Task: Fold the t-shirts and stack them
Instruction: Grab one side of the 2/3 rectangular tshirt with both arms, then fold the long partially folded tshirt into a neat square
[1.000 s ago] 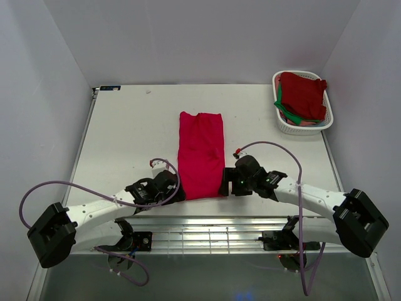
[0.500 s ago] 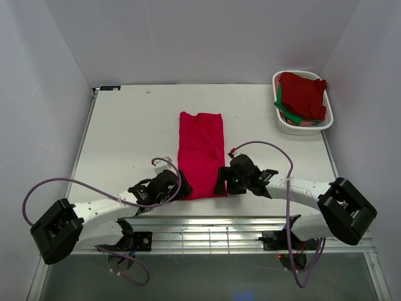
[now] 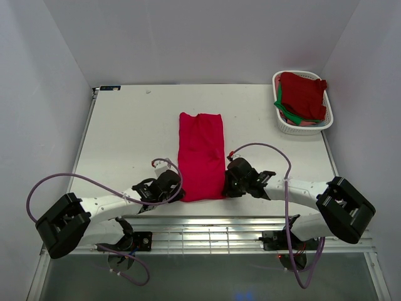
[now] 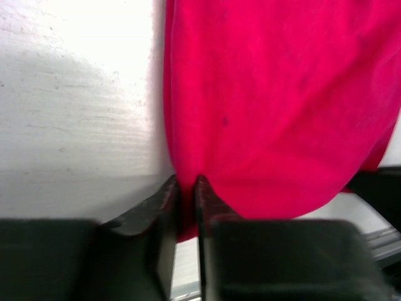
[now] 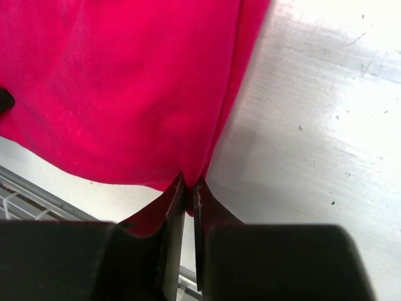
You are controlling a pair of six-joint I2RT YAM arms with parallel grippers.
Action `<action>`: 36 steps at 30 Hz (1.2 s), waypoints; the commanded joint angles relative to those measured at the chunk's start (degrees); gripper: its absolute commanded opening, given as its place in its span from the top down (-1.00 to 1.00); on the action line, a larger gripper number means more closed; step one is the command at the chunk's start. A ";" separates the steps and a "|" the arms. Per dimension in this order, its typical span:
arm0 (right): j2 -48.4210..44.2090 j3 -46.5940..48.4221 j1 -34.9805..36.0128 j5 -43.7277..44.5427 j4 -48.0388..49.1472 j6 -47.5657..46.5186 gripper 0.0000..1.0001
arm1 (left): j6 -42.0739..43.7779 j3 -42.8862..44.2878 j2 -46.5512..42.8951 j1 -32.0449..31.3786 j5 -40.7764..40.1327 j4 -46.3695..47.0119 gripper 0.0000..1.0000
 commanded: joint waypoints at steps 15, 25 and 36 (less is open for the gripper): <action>-9.03 0.88 16.24 7.88 -14.86 6.39 0.84 | -0.33 3.08 -12.07 -5.33 2.64 -27.77 1.00; -17.14 10.45 20.82 13.24 -28.40 9.74 0.83 | -1.57 15.73 -16.58 -6.65 3.43 -37.01 1.00; -8.18 30.67 19.86 28.71 -34.38 4.11 0.79 | 2.31 30.60 -9.19 -6.56 -11.14 -39.12 1.00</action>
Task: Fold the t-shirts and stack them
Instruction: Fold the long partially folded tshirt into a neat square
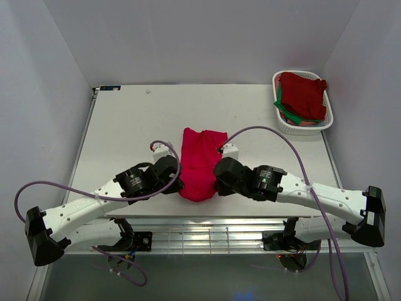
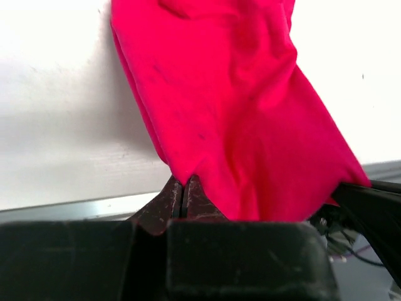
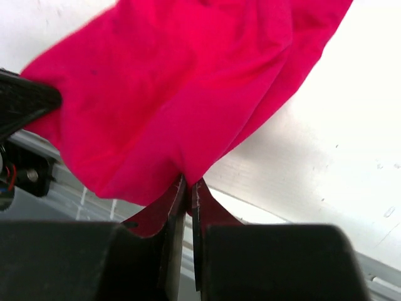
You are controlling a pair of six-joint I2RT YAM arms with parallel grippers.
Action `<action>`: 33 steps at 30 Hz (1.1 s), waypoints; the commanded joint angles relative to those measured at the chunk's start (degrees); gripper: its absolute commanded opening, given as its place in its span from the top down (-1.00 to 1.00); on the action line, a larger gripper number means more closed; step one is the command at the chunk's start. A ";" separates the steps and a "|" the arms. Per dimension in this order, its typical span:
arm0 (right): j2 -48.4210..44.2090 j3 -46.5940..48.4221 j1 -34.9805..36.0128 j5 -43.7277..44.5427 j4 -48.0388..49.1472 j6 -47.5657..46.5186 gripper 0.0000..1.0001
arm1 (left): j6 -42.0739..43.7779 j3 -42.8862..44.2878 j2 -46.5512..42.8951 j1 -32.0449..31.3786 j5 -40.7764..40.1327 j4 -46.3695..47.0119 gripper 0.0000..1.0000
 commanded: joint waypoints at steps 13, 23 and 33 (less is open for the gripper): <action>9.35 11.24 -11.50 13.03 0.79 -10.81 0.81 | 13.48 7.33 12.63 7.25 -11.86 13.80 1.00; 16.64 10.27 -20.81 8.99 9.93 -17.31 0.84 | 24.21 11.10 23.01 15.79 -7.03 23.91 1.00; 28.06 17.47 -26.44 6.18 12.66 -21.54 0.84 | 29.23 19.72 35.14 21.59 -3.08 25.76 1.00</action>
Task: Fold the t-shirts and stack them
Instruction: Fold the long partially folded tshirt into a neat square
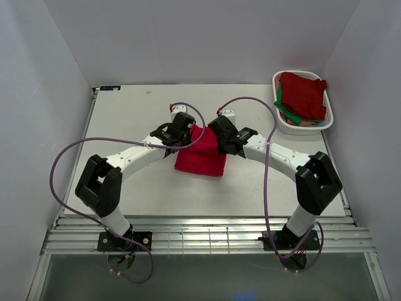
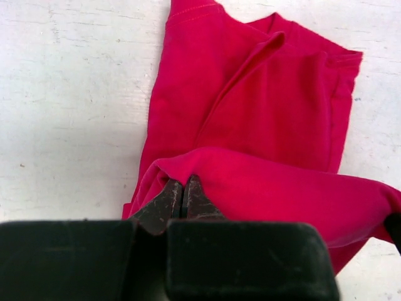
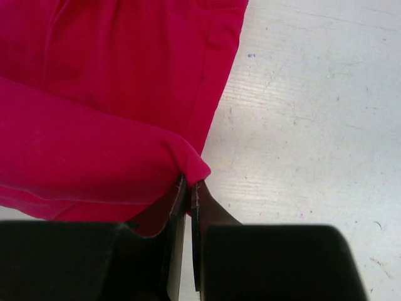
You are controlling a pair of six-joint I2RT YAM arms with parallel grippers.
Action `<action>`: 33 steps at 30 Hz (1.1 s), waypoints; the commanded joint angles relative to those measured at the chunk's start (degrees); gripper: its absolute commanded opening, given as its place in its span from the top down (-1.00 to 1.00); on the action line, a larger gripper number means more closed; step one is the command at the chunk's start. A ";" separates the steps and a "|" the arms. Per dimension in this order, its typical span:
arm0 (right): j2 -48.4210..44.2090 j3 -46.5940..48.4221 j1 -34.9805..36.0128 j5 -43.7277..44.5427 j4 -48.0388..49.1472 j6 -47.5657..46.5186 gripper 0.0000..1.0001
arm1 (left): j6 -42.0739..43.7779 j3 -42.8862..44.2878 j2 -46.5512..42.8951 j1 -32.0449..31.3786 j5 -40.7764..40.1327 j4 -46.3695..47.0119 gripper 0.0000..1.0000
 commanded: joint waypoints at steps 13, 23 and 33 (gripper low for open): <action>10.26 14.64 -8.33 -3.57 2.52 -5.51 0.85 | 4.80 15.47 12.19 6.51 5.74 3.41 1.00; 17.64 26.06 -12.03 -5.33 3.31 -8.50 0.85 | 4.98 22.68 16.67 8.27 2.58 8.15 1.00; 28.72 44.43 -17.39 -3.40 11.80 -14.39 -0.08 | 10.16 47.53 33.10 10.99 0.30 11.59 -0.49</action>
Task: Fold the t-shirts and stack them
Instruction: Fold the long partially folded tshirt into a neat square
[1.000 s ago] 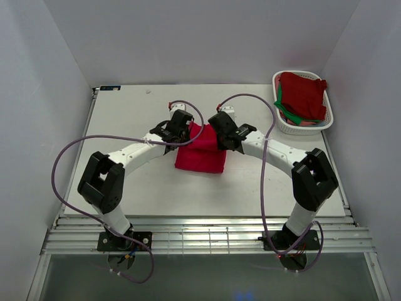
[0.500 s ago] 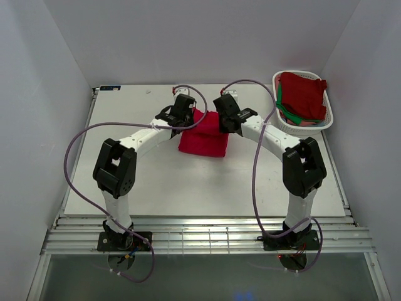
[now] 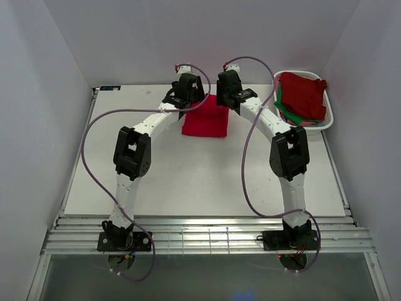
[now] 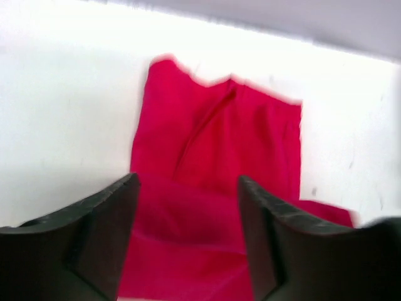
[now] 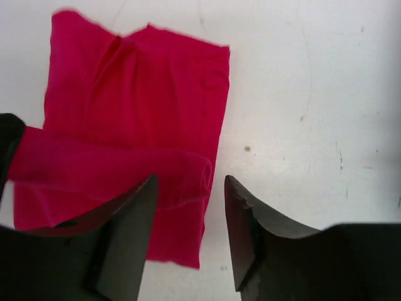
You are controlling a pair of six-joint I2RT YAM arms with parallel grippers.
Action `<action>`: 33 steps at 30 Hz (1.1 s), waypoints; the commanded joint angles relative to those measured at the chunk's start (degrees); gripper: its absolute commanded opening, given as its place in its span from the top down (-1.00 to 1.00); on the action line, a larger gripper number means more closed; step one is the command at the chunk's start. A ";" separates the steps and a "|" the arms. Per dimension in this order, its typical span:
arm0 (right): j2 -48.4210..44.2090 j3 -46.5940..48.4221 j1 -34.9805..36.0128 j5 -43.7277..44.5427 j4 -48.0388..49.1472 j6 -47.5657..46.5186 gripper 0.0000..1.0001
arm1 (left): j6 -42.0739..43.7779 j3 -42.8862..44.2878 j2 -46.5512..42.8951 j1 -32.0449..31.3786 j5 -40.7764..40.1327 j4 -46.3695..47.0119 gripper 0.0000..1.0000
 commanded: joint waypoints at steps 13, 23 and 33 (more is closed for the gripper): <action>-12.13 -8.93 -4.16 -9.29 24.65 -4.85 -0.51 | 2.85 -0.28 -9.13 2.28 -1.36 14.45 -0.96; -6.08 -9.56 -4.16 -29.42 19.11 2.18 0.70 | -2.43 -5.72 -7.53 2.28 5.59 1.61 -0.91; 11.59 5.20 -4.07 -37.26 9.36 6.75 0.78 | -2.78 -18.54 -16.41 2.90 7.45 -0.59 -0.92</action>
